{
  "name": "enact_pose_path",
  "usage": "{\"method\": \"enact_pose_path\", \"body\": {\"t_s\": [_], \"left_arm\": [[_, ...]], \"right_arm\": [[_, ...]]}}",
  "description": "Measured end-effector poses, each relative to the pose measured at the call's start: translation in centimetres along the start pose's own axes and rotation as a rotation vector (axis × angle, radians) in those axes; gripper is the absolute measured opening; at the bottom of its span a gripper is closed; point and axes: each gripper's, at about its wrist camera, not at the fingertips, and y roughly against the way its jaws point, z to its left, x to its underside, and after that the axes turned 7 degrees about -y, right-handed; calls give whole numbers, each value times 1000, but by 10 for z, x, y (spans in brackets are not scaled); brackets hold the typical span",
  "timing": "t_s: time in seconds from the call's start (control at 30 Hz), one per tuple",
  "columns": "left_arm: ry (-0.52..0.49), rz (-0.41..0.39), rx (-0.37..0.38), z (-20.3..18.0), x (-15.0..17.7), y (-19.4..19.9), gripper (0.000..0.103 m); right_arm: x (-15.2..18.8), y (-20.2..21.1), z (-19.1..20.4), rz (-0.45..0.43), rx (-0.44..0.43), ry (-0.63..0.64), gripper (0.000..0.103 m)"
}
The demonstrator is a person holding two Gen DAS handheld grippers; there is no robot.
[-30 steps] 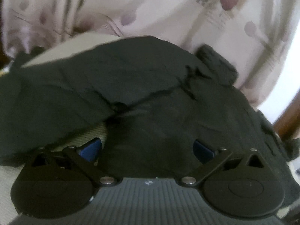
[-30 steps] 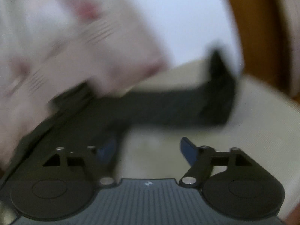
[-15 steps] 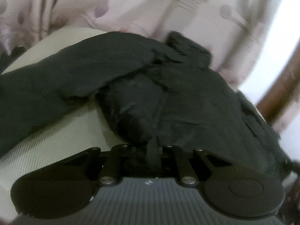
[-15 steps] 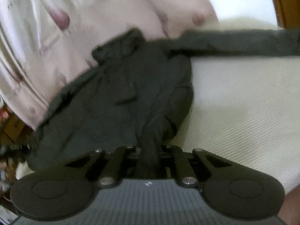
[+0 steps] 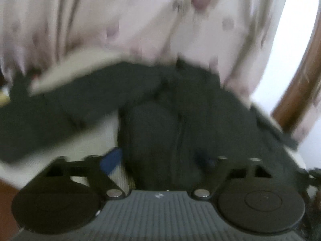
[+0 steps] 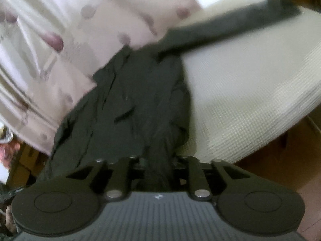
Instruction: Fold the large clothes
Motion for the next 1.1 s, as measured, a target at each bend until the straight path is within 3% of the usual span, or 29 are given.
{"method": "enact_pose_path", "body": {"t_s": [0.03,0.1,0.17,0.27,0.4,0.6,0.83,0.9,1.03,1.1], "left_arm": [[-12,-47,-32,-4,-7,5,103],[-33,-114,-55,-13,-18,7,102],[-49,-146,-53,-26,-28,-6,103],[-28,-172,-61,-45,-38,-39,103],[55,-204,-16,-56,-45,-91,103],[31,-252,-83,-68,-43,-151,102],[176,-221,-97,-43,-23,-176,102],[213,-224,-80,-36,-20,-178,102],[218,-216,-76,-35,-19,-181,103],[218,-208,-72,-35,-19,-182,103]], "right_arm": [[-6,9,-2,-37,-6,-9,36],[-19,23,-6,-110,-10,-38,63],[-36,33,-10,-191,-14,-70,75],[-64,38,-22,-264,-30,-129,75],[-102,24,-56,-307,-35,-273,74],[-148,-23,-108,-327,23,-461,74],[-183,-58,-148,-408,98,-559,72],[-191,-63,-151,-435,92,-563,77],[-207,-81,-149,-463,135,-547,77],[-211,-91,-144,-478,196,-523,71]]}}
